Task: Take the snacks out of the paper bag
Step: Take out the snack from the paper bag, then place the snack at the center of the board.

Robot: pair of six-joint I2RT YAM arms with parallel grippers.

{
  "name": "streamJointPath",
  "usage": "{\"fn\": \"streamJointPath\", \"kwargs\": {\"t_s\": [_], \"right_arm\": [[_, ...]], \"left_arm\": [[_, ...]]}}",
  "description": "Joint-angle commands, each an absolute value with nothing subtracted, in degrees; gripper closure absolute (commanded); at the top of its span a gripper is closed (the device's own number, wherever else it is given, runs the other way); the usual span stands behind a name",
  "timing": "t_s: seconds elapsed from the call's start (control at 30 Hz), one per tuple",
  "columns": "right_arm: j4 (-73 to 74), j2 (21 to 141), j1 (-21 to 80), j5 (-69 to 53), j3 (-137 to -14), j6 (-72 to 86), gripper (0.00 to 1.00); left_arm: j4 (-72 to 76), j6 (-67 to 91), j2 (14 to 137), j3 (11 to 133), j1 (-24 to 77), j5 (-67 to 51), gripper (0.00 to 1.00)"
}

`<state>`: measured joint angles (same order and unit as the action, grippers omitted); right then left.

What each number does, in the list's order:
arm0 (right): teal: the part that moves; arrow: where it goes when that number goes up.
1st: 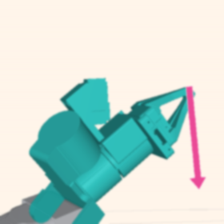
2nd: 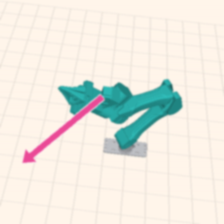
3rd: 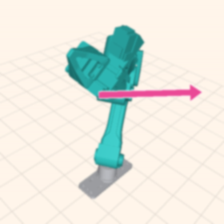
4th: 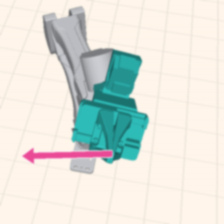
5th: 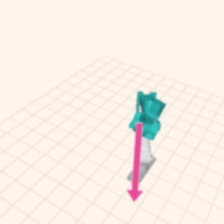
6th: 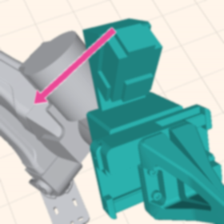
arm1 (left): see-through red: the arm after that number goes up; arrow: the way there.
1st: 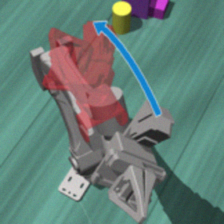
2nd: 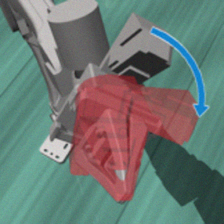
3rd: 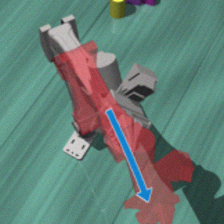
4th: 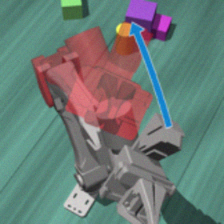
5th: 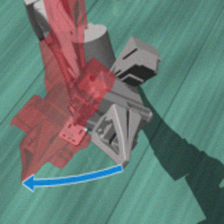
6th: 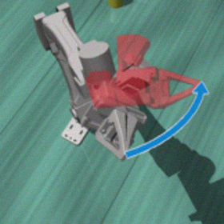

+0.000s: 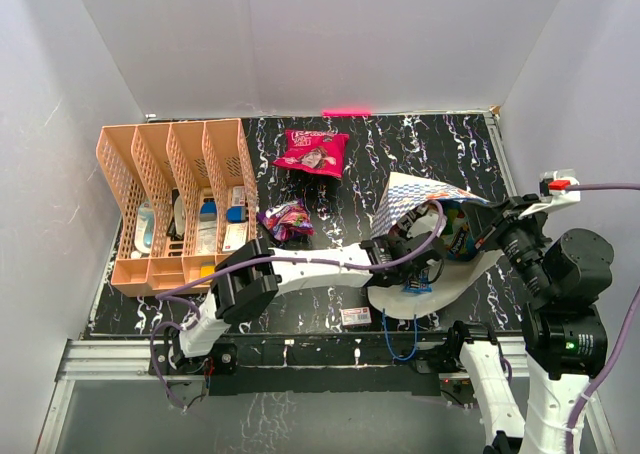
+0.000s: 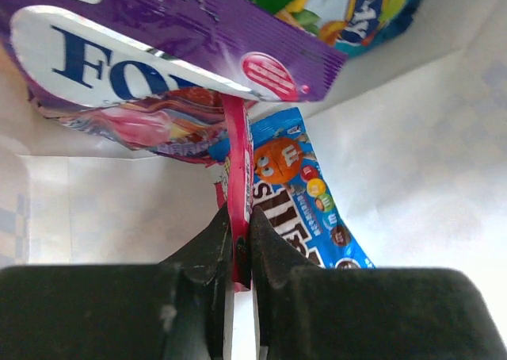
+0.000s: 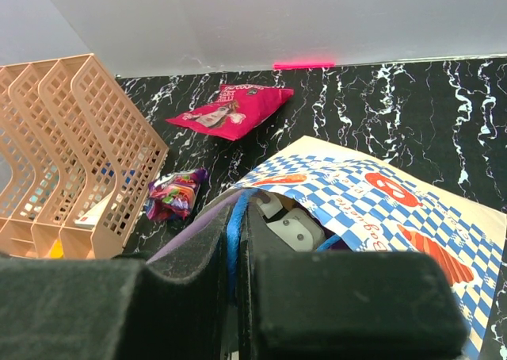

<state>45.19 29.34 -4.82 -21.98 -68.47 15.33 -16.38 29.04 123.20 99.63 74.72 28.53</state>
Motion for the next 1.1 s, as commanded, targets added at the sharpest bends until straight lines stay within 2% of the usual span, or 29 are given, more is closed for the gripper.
{"fn": "streamJointPath", "kwargs": {"t_s": [0.0, 0.33, 0.63, 0.83, 1.07], "right_arm": [[40.34, 27.81, -4.41, -21.68, -68.57, 15.95, 0.92], [40.05, 27.14, -4.43, -20.79, -67.28, 15.64, 0.92], [38.23, 25.35, -4.43, -17.62, -65.30, 16.54, 0.92], [37.19, 23.82, -4.48, -12.13, -65.41, 18.71, 0.92], [37.59, 23.62, -4.46, -10.64, -65.34, 19.74, 0.92]], "left_arm": [[-13.85, 23.20, 114.06, 97.40, 74.49, 19.31, 1.00], [-3.12, 9.02, 92.76, 83.47, 74.39, 11.39, 1.00], [0.01, -0.45, 70.95, 76.79, 74.29, 4.73, 1.00], [-0.39, -2.86, 61.03, 76.72, 74.13, 18.93, 1.00], [4.56, -9.91, 59.67, 72.88, 74.08, 51.05, 1.00]]}}
